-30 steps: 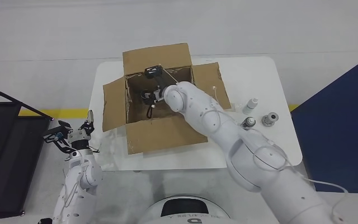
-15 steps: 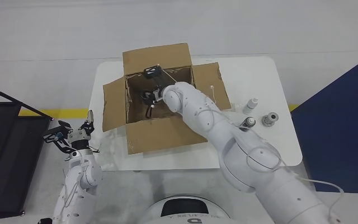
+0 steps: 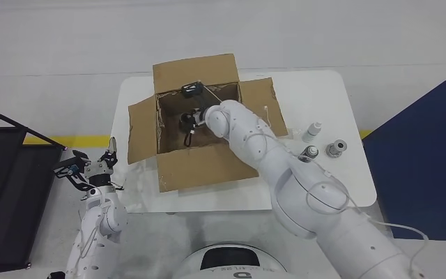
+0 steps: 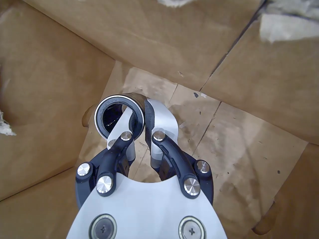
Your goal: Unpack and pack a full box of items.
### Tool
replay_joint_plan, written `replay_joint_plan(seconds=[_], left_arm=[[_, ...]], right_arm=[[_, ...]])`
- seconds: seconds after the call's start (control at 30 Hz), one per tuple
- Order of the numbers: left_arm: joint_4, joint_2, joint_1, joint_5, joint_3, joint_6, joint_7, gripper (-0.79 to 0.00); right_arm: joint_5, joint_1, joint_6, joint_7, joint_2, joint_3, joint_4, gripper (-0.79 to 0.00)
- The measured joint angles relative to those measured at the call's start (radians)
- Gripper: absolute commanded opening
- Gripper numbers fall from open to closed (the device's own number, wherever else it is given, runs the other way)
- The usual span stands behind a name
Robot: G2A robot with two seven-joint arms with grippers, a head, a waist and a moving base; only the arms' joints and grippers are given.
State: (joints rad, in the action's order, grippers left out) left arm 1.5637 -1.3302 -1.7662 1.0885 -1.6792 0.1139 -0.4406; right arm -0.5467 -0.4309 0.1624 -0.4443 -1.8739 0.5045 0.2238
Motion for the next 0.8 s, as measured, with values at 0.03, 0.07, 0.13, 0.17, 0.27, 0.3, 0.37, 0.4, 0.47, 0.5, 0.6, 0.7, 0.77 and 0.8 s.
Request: replay_joint_plan(seconds=[0.03,0.07,0.13,0.17,0.27,0.3,0.37,0.4,0.47,0.5,0.6,0.7,0.77,0.8], left_arm=[[0.0,0.0,0.0,0.0,0.0,0.0,0.0,0.0],[0.0,0.0,0.0,0.0,0.0,0.0,0.0,0.0],[0.0,0.0,0.0,0.0,0.0,0.0,0.0,0.0],[0.0,0.0,0.0,0.0,0.0,0.0,0.0,0.0],[0.0,0.0,0.0,0.0,0.0,0.0,0.0,0.0],[0.0,0.0,0.0,0.0,0.0,0.0,0.0,0.0],[0.0,0.0,0.0,0.0,0.0,0.0,0.0,0.0],[0.0,0.0,0.0,0.0,0.0,0.0,0.0,0.0],[0.0,0.0,0.0,0.0,0.0,0.0,0.0,0.0],[0.0,0.0,0.0,0.0,0.0,0.0,0.0,0.0],[0.0,0.0,0.0,0.0,0.0,0.0,0.0,0.0],[0.0,0.0,0.0,0.0,0.0,0.0,0.0,0.0],[0.0,0.0,0.0,0.0,0.0,0.0,0.0,0.0],[0.0,0.0,0.0,0.0,0.0,0.0,0.0,0.0]], right_arm=[[0.005,0.001,0.021,-0.009,0.001,0.004,-0.003,-0.785],[0.005,0.003,0.036,-0.014,0.002,0.006,-0.006,-0.785],[0.01,0.005,0.081,-0.023,0.005,0.013,-0.012,-0.785],[0.013,0.007,0.102,-0.025,0.007,0.017,-0.015,-0.785],[0.018,0.017,0.177,-0.013,0.017,0.029,-0.02,-0.785],[0.021,0.021,0.196,-0.002,0.021,0.033,-0.021,-0.785],[0.019,0.031,0.232,0.03,0.03,0.042,-0.022,-0.785],[0.017,0.035,0.245,0.047,0.035,0.045,-0.022,-0.785],[0.009,0.043,0.269,0.081,0.045,0.052,-0.02,-0.785],[0.005,0.045,0.277,0.092,0.05,0.054,-0.018,-0.785],[0.0,0.046,0.322,0.109,0.065,0.064,0.0,-0.785],[-0.003,0.047,0.357,0.127,0.083,0.077,0.019,-0.785],[-0.001,0.046,0.384,0.145,0.098,0.09,0.036,-0.785],[-0.002,0.047,0.396,0.15,0.106,0.096,0.044,-0.785]])
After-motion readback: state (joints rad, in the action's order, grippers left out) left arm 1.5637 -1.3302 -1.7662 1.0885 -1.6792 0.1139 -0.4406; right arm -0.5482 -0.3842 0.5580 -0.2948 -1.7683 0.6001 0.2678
